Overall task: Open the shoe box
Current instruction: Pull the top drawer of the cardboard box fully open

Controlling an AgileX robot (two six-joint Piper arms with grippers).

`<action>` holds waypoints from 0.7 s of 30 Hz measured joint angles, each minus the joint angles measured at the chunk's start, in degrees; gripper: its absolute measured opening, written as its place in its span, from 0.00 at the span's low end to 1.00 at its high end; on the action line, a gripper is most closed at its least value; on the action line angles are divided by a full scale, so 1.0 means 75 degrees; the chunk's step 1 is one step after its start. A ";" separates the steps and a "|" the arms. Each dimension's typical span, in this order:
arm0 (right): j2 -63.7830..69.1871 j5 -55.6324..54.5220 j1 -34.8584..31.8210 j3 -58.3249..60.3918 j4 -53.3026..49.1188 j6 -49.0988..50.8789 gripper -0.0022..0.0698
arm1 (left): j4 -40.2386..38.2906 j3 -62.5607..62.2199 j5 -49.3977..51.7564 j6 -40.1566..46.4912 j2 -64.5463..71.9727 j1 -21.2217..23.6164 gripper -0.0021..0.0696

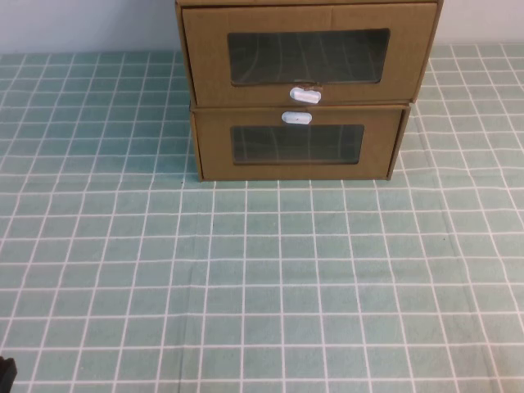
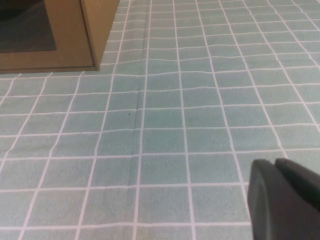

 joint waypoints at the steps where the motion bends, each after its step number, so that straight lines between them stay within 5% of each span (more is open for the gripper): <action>1: 0.0000 0.0000 0.0000 0.0000 0.0000 0.0000 0.01 | 0.0021 0.0000 0.0000 0.0014 0.0000 0.0000 0.02; 21: 0.0000 0.0000 0.0000 0.0000 0.0000 0.0000 0.01 | 0.0254 0.0000 0.0000 0.0029 0.0000 0.0000 0.02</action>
